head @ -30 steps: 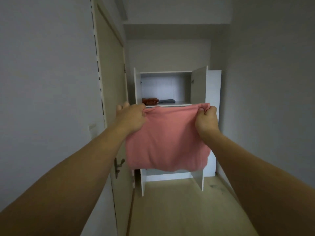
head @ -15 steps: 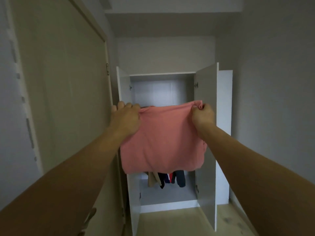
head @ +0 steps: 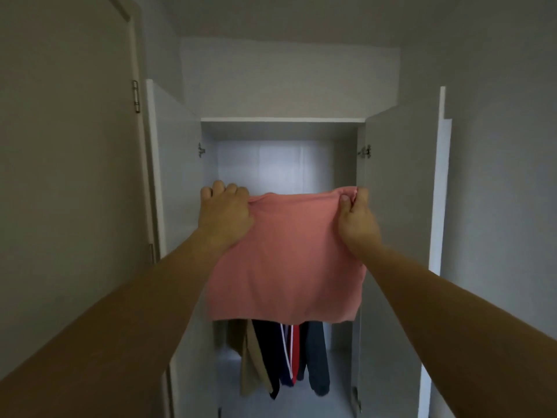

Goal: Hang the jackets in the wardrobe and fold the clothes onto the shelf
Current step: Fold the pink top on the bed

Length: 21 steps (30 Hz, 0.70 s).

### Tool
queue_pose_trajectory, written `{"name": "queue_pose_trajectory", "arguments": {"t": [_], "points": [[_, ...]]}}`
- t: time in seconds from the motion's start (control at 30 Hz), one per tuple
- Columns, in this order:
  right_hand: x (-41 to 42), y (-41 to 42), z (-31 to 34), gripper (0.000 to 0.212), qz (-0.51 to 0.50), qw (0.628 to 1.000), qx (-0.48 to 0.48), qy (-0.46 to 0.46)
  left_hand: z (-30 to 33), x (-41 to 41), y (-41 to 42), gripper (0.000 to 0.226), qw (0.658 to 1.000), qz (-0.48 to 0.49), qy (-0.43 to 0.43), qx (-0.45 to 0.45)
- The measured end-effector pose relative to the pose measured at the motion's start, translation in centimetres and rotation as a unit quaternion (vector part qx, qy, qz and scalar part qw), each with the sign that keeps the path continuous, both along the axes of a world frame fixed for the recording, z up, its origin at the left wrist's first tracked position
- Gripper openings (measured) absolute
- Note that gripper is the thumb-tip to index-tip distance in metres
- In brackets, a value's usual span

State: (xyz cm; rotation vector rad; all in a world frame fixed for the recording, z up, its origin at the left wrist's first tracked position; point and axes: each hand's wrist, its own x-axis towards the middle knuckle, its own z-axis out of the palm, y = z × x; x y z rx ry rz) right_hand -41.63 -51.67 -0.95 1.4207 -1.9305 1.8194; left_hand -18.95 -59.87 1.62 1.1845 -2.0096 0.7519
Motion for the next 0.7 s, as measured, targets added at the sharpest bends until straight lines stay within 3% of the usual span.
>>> {"name": "queue_pose_trajectory", "arguments": {"t": [0.33, 0.5, 0.7], "points": [[-14.0, -24.9, 5.6, 0.026, -0.022, 0.998, -0.055, -0.005, 5.2, -15.9, -24.5, 0.025, 0.998, 0.018, 0.049, -0.019], [-20.4, -37.3, 6.4, 0.009, 0.004, 0.999, -0.044, 0.004, 6.2, -21.5, -35.9, 0.024, 0.997, 0.059, 0.037, -0.033], [-25.9, -50.7, 7.5, 0.006, 0.029, 0.999, -0.014, 0.000, 6.6, -26.5, -47.9, 0.027, 0.995, 0.099, 0.018, -0.002]]}}
